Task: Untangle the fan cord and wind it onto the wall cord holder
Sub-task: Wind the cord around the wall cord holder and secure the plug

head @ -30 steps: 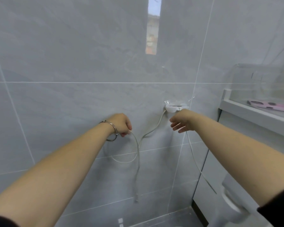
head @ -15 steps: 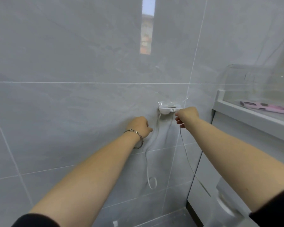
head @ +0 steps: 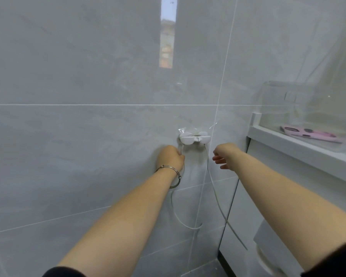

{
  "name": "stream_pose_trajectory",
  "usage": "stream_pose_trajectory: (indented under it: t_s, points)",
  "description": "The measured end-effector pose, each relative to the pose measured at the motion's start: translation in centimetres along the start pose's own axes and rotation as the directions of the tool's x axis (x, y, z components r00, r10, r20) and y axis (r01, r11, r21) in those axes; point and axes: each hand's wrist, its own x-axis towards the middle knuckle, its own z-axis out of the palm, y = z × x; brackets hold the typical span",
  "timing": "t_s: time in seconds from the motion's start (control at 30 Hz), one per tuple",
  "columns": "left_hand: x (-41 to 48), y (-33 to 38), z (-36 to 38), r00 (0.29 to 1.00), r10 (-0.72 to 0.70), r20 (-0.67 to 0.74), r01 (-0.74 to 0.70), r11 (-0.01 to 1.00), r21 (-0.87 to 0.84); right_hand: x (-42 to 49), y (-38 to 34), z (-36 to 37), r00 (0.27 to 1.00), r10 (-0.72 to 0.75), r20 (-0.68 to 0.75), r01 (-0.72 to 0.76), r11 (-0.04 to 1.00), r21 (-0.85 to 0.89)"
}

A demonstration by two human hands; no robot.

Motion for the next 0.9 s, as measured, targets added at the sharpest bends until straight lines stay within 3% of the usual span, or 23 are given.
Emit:
stream_pose_trajectory:
  t_s: [0.13,0.27,0.37,0.53,0.7,0.9]
  points:
    - [1.0,0.7,1.5,0.984,-0.128,0.125,0.163,0.931,-0.328,0.6,-0.1,0.1,1.0,0.009,0.013,-0.01,1.0,0.022]
    - [0.1,2.9,2.1,0.913,-0.16,0.375,0.373,0.697,-0.612,1.3,0.2,0.1,0.999,0.035,0.035,-0.037,0.998,0.046]
    - [-0.5,3.9,2.0,0.861,-0.144,0.488,0.481,0.544,-0.687,1.9,0.8,-0.1,0.996,0.058,0.068,-0.062,0.996,0.062]
    - [-0.3,3.6,1.7,0.853,-0.08,0.516,0.501,0.404,-0.765,3.0,1.4,0.1,0.992,0.034,0.122,-0.044,0.996,0.08]
    - [-0.5,3.8,1.5,0.854,-0.047,0.518,0.497,0.372,-0.784,3.3,1.3,0.7,0.983,-0.011,0.185,0.0,0.998,0.059]
    - [-0.7,3.7,1.2,0.849,-0.033,0.527,0.493,0.408,-0.768,3.6,1.2,1.4,0.986,-0.021,0.164,0.02,1.0,0.007]
